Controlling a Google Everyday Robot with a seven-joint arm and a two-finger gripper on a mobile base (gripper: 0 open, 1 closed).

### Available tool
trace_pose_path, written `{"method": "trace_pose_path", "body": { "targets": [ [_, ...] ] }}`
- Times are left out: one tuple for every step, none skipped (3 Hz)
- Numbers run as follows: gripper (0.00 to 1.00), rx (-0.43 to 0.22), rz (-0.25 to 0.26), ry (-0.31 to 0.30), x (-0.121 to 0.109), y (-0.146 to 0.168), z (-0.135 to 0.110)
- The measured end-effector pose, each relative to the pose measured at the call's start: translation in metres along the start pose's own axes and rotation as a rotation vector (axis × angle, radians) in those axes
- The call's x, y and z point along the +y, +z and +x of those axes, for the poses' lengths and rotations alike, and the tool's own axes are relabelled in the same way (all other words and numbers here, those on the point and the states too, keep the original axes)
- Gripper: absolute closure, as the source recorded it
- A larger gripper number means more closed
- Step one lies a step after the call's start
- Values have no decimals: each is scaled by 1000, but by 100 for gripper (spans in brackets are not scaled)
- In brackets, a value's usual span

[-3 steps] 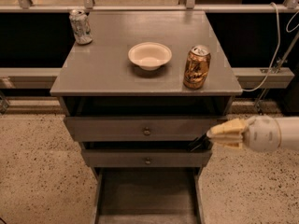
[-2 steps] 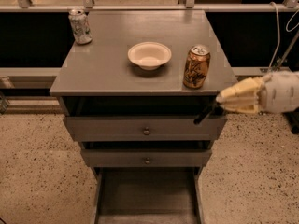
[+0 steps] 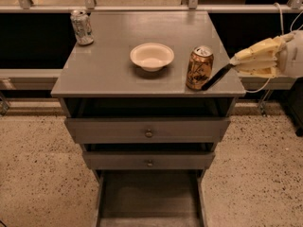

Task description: Pick rxbar chocolate from bottom drawer and place on counter

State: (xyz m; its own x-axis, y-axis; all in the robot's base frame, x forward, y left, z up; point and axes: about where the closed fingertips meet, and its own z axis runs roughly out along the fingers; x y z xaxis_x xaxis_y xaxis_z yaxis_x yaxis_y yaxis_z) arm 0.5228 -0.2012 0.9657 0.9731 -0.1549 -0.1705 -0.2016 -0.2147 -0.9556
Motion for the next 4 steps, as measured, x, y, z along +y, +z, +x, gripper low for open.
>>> {"method": "trace_pose_path", "body": {
  "targets": [
    [100,2,1,0,0,0,0],
    [100,1,16,-32,-23,-2,9],
    [100,-47,-10,-70,-71,24,36],
    [100,-45,-15,-61,-100,49,65]
  ]
}}
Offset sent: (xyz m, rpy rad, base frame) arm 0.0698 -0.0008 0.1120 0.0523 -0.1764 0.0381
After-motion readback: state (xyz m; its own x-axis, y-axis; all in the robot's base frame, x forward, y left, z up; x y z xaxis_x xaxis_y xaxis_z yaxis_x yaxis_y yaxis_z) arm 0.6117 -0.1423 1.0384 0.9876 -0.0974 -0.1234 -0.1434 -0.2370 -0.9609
